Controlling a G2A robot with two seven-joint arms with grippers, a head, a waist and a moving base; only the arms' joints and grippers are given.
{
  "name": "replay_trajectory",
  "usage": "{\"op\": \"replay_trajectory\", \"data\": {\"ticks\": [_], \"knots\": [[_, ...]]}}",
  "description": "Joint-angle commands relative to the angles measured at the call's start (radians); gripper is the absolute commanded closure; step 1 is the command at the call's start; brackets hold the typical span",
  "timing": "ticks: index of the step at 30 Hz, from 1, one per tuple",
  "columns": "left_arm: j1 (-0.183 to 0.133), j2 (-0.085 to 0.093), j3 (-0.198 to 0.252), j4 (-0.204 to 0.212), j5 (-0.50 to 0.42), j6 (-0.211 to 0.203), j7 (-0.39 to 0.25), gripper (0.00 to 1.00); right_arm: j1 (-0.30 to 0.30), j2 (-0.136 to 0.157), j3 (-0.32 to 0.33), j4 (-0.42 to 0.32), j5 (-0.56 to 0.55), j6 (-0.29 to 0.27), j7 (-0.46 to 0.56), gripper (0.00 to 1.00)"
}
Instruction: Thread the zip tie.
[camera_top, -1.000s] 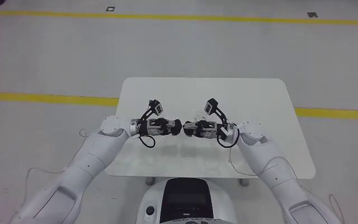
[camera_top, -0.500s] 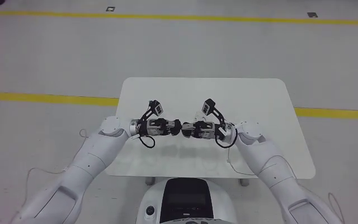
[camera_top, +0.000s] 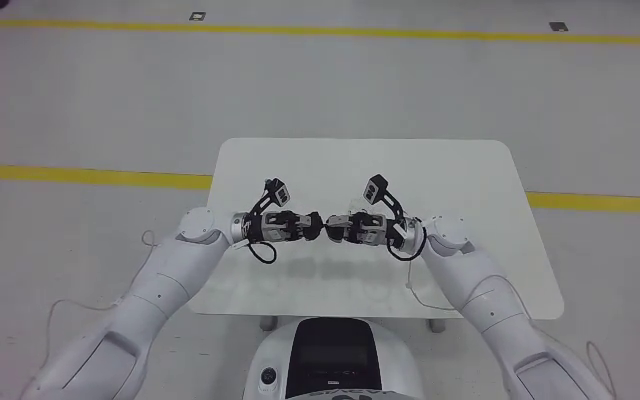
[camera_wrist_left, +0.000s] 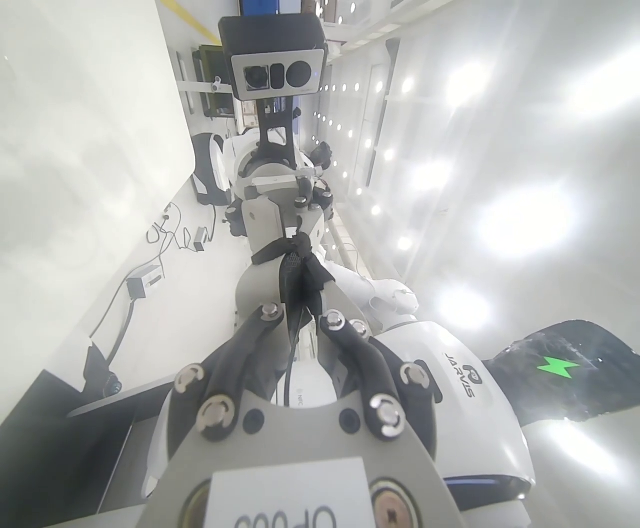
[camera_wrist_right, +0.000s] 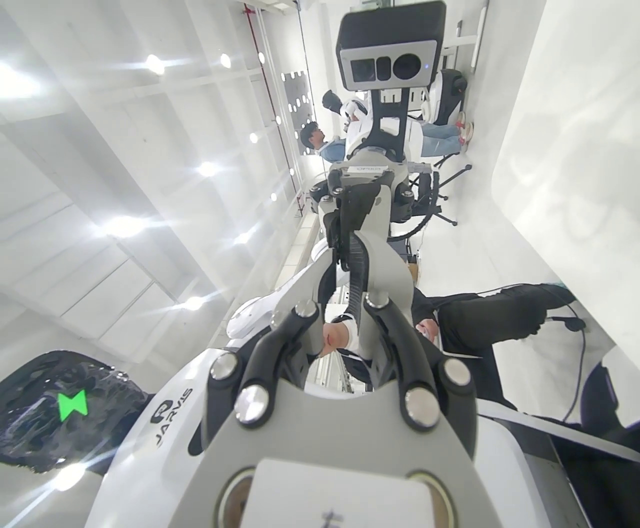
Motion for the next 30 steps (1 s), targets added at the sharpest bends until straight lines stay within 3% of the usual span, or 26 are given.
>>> {"op": "replay_trajectory", "data": {"ticks": [1,9,16,18,23,30], "knots": [[0.000,0.001,-0.006,0.003,-0.002,-0.008,-0.004,1.00,-0.001,0.001,0.011,0.014,0.016,-0.008,0.000,0.00],[-0.002,0.007,-0.054,0.001,0.003,-0.016,-0.033,1.00,-0.008,0.003,0.032,0.033,0.044,-0.028,-0.036,0.00],[-0.002,0.007,-0.054,0.001,0.003,-0.016,-0.033,1.00,-0.008,0.003,0.032,0.033,0.044,-0.028,-0.036,0.00],[0.002,0.007,-0.053,-0.011,0.017,-0.016,-0.007,1.00,-0.008,0.003,0.032,0.033,0.044,-0.028,-0.036,0.00],[0.011,0.006,-0.117,-0.027,0.099,-0.016,0.032,1.00,-0.008,0.003,0.032,0.033,0.044,-0.028,-0.036,0.00],[0.046,-0.018,-0.237,-0.055,0.265,-0.016,-0.016,1.00,-0.008,0.003,0.032,0.033,0.044,-0.028,-0.036,0.00]]}}
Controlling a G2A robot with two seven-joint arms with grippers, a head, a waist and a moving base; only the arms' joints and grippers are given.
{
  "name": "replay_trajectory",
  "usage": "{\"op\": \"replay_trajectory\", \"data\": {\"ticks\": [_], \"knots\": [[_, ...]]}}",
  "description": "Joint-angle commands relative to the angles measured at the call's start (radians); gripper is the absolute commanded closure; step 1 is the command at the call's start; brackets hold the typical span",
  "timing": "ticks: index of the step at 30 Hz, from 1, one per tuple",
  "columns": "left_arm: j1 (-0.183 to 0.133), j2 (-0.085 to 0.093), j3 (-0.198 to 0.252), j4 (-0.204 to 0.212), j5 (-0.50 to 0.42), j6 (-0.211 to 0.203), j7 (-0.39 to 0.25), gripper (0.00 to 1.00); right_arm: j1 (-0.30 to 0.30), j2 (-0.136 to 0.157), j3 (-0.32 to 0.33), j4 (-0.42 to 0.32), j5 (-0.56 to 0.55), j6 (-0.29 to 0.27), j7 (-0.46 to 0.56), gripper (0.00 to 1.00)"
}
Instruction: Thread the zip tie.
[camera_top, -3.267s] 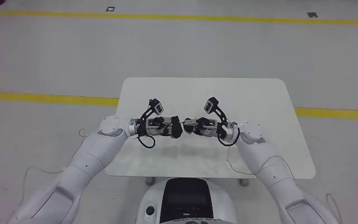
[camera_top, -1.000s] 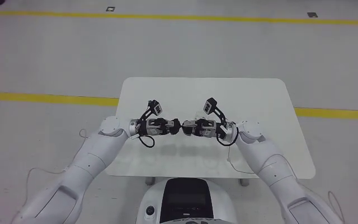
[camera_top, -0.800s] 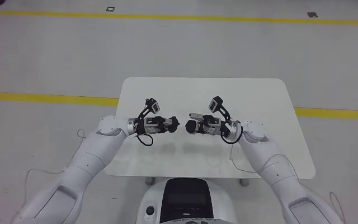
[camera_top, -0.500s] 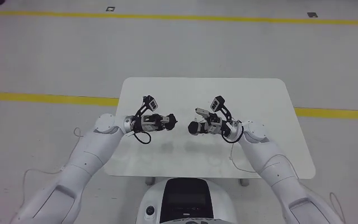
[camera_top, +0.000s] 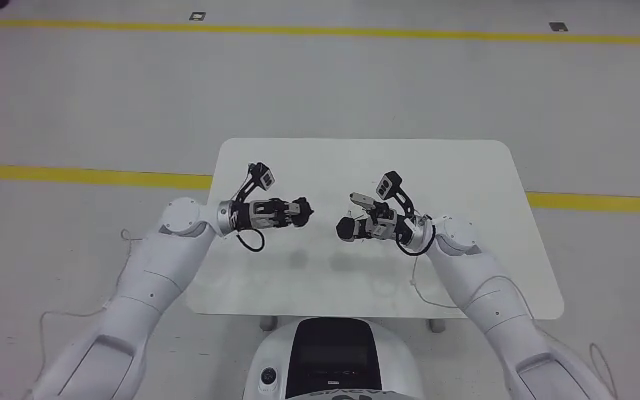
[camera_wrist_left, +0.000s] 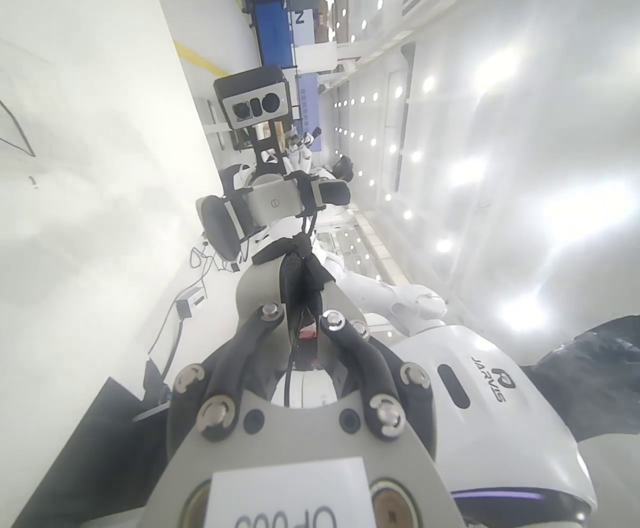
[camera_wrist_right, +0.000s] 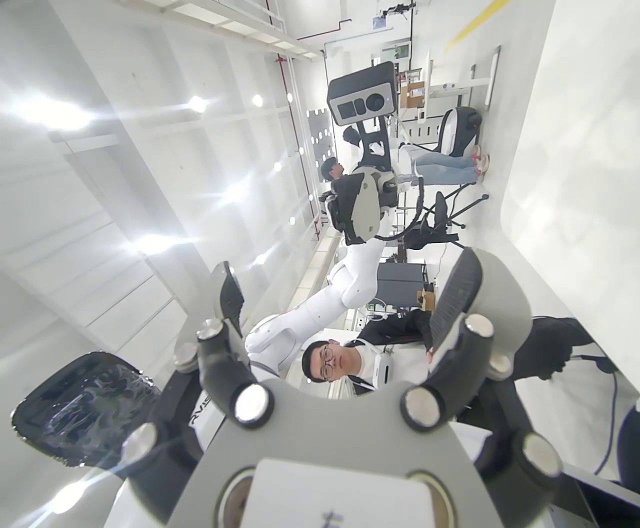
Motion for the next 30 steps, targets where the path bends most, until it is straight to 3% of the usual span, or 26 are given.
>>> {"op": "replay_trajectory", "data": {"ticks": [1,6,11,13,30], "knots": [[0.011,-0.011,-0.037,0.003,0.050,0.000,-0.021,1.00,0.000,0.000,0.000,0.000,0.000,0.000,0.000,0.00],[0.031,-0.045,-0.111,0.011,0.085,0.000,-0.091,1.00,0.000,0.000,0.000,0.000,0.000,0.000,0.000,0.00],[0.046,-0.068,-0.120,-0.003,0.058,0.000,-0.091,1.00,0.000,0.000,0.000,0.000,0.000,0.000,0.000,0.00],[0.051,-0.072,-0.102,0.007,0.006,0.000,-0.091,1.00,0.000,0.000,0.000,0.000,0.000,0.000,0.000,0.00],[0.051,-0.072,-0.096,0.012,0.004,0.000,-0.091,1.00,0.000,0.000,0.000,0.000,0.000,0.000,0.000,0.00]]}}
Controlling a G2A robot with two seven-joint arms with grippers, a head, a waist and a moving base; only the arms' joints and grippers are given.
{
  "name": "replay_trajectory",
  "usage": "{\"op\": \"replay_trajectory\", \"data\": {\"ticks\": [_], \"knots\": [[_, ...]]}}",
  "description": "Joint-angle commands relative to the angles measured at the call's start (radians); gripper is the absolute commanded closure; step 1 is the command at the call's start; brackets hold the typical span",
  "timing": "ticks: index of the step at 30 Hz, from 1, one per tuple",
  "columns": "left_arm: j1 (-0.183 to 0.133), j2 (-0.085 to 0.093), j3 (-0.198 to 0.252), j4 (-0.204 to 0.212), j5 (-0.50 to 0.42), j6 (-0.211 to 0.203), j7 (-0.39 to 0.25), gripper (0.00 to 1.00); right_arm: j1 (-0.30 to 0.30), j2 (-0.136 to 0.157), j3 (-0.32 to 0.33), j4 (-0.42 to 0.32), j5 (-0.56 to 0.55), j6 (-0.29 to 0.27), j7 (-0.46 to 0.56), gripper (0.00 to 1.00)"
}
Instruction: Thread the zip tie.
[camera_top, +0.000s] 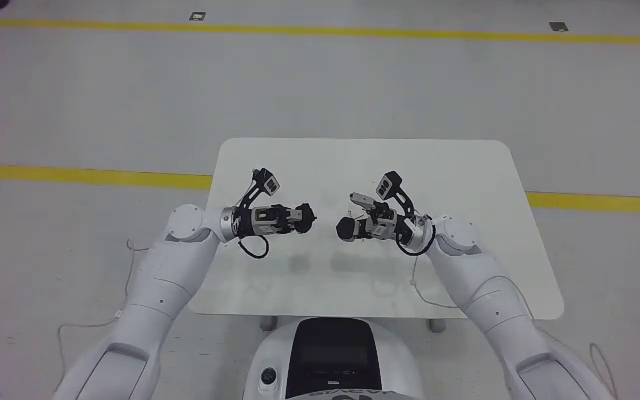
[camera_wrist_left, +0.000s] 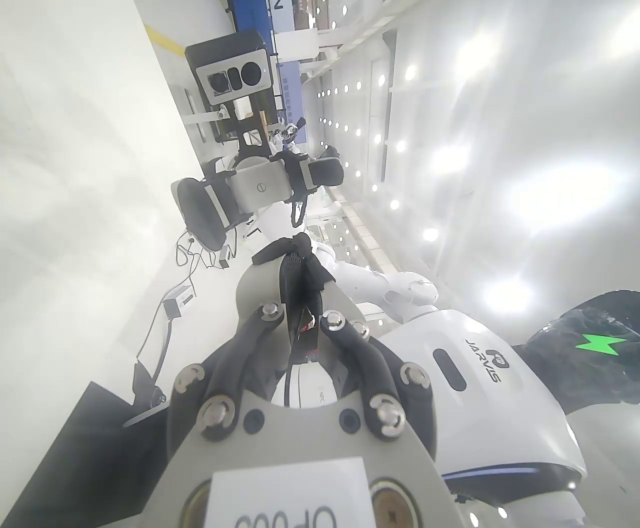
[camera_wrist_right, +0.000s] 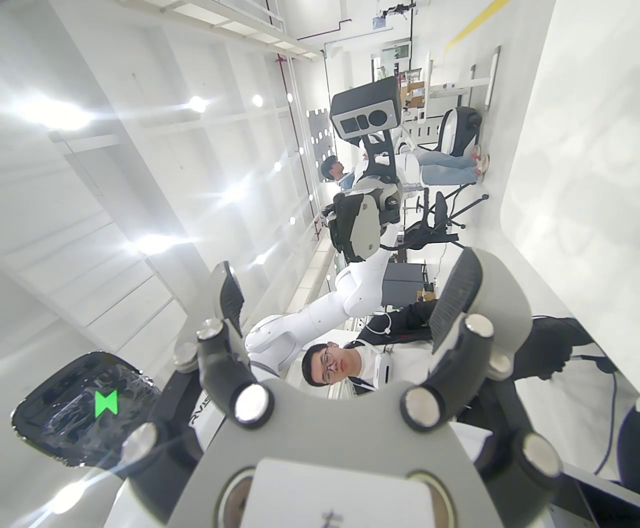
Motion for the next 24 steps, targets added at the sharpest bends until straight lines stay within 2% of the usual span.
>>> {"op": "replay_trajectory", "data": {"ticks": [1,16,17,19,22,24], "knots": [[0.000,0.000,0.000,0.000,0.000,0.000,0.000,1.00,0.000,0.000,0.000,0.000,0.000,0.000,0.000,0.00],[0.002,-0.001,0.004,-0.008,0.004,0.002,0.011,1.00,0.000,0.000,0.000,0.000,0.000,0.000,0.000,0.00],[0.003,-0.001,0.018,-0.018,0.024,0.009,0.028,1.00,0.000,0.000,0.000,0.000,0.000,0.000,0.000,0.00],[-0.005,-0.003,0.037,-0.012,0.050,0.013,0.041,1.00,0.000,0.000,0.000,0.000,0.000,0.000,0.000,0.00],[-0.021,-0.012,0.075,0.023,0.020,0.000,0.000,1.00,0.000,0.000,0.000,0.000,0.000,0.000,0.000,0.00],[-0.038,-0.017,0.108,0.051,0.009,0.000,0.000,1.00,0.000,0.000,0.000,0.000,0.000,0.000,0.000,0.00]]}}
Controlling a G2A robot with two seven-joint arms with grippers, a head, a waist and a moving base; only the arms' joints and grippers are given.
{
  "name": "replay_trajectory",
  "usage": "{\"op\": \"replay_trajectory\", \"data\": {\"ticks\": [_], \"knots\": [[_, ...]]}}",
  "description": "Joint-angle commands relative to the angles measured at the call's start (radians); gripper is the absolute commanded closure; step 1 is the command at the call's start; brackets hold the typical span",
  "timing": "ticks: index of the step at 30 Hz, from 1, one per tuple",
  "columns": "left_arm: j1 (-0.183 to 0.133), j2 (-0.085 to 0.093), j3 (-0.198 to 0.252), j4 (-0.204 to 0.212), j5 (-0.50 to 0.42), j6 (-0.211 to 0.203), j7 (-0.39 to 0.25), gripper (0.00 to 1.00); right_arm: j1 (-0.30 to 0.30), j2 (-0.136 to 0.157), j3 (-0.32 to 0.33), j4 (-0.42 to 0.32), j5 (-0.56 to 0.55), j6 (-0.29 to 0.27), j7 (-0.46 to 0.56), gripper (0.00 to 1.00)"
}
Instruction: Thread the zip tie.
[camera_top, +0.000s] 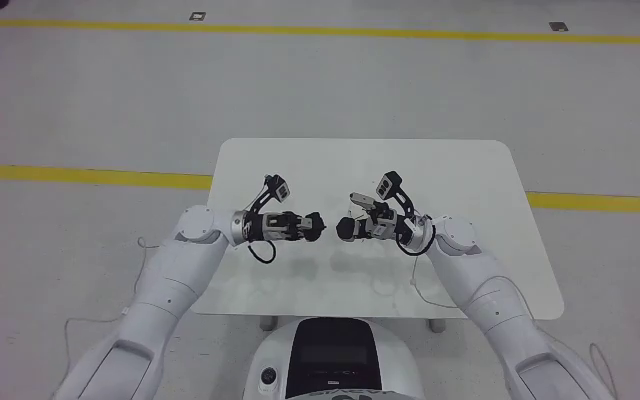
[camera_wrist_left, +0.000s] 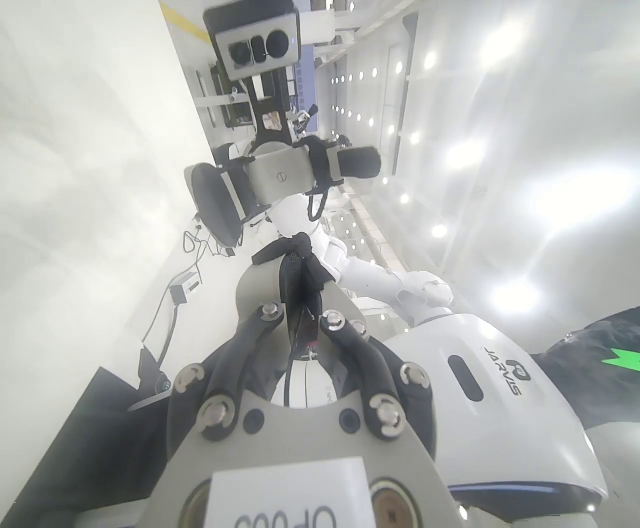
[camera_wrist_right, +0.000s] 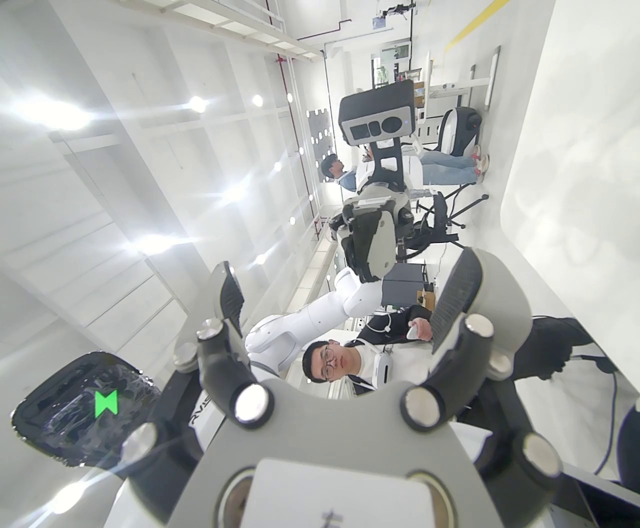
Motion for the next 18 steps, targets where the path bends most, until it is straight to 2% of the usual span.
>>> {"op": "replay_trajectory", "data": {"ticks": [1,5,9,18], "knots": [[-0.018,-0.005,0.035,0.024,-0.006,0.000,0.002,1.00,0.000,0.000,0.000,0.000,0.000,0.000,0.000,0.00],[-0.040,-0.009,0.077,0.063,-0.030,0.000,0.002,1.00,0.000,0.000,0.000,0.000,0.000,0.000,0.000,0.00],[-0.057,-0.007,0.093,0.092,-0.048,0.000,0.002,1.00,0.000,0.000,0.000,0.000,0.000,0.000,0.000,0.00],[-0.061,0.016,0.102,0.082,-0.068,0.000,0.002,1.00,0.000,0.000,0.000,0.000,0.000,0.000,0.000,0.00]]}}
